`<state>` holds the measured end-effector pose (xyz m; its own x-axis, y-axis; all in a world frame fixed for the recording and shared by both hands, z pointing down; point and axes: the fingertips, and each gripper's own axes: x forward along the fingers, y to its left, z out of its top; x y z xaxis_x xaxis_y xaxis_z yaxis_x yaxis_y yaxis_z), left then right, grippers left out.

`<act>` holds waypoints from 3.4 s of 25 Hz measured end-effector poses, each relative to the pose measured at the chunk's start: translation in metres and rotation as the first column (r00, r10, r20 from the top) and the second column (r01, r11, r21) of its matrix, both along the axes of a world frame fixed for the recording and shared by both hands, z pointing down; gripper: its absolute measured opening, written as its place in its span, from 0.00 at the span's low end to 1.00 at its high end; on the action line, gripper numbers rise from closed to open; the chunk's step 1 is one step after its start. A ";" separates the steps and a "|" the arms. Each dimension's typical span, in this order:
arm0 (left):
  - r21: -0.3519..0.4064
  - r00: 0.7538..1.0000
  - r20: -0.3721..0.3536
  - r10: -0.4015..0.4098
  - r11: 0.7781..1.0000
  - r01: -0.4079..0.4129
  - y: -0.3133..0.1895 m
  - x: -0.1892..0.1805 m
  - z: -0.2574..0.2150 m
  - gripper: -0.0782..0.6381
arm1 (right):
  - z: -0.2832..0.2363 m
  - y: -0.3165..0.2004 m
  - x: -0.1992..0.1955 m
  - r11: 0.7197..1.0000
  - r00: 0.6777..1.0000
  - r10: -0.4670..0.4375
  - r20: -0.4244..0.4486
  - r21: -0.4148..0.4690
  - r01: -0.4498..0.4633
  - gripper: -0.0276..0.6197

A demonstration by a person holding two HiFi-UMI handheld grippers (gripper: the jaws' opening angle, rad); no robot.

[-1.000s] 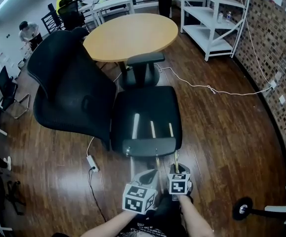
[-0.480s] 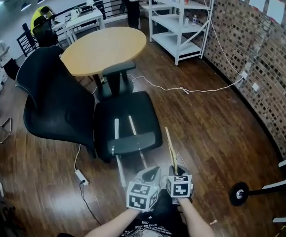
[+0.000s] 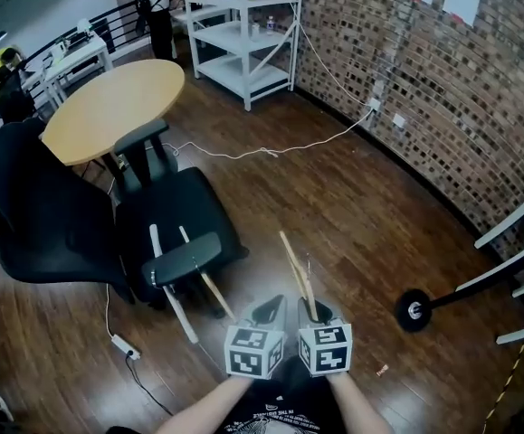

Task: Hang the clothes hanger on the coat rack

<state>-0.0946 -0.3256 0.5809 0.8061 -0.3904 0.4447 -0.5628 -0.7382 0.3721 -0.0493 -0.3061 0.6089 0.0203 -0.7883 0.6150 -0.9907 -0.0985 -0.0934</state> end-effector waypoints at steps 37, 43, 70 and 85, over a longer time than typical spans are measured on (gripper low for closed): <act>0.273 0.729 -0.163 0.665 0.740 -0.614 0.331 0.491 -0.277 0.11 | -0.286 0.335 0.466 0.862 0.909 0.414 -0.047 0.340 -0.375 0.10; 0.319 0.666 -0.183 0.724 0.684 -0.656 0.355 0.540 -0.332 0.11 | -0.336 0.358 0.521 0.841 0.890 0.452 -0.065 0.363 -0.401 0.10; 0.383 0.445 -0.244 0.861 0.508 -0.772 0.363 0.713 -0.382 0.11 | -0.388 0.336 0.732 0.746 0.794 0.607 0.033 0.318 -0.584 0.10; 0.362 0.451 -0.250 0.857 0.514 -0.777 0.360 0.720 -0.371 0.11 | -0.407 0.353 0.743 0.678 0.708 0.695 -0.129 0.447 -0.584 0.28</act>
<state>0.6254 0.0349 0.2095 0.8620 0.5037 0.0563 0.4834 -0.8505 0.2072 0.6933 0.0469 0.2019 0.7194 -0.6683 0.1895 -0.6807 -0.7325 0.0007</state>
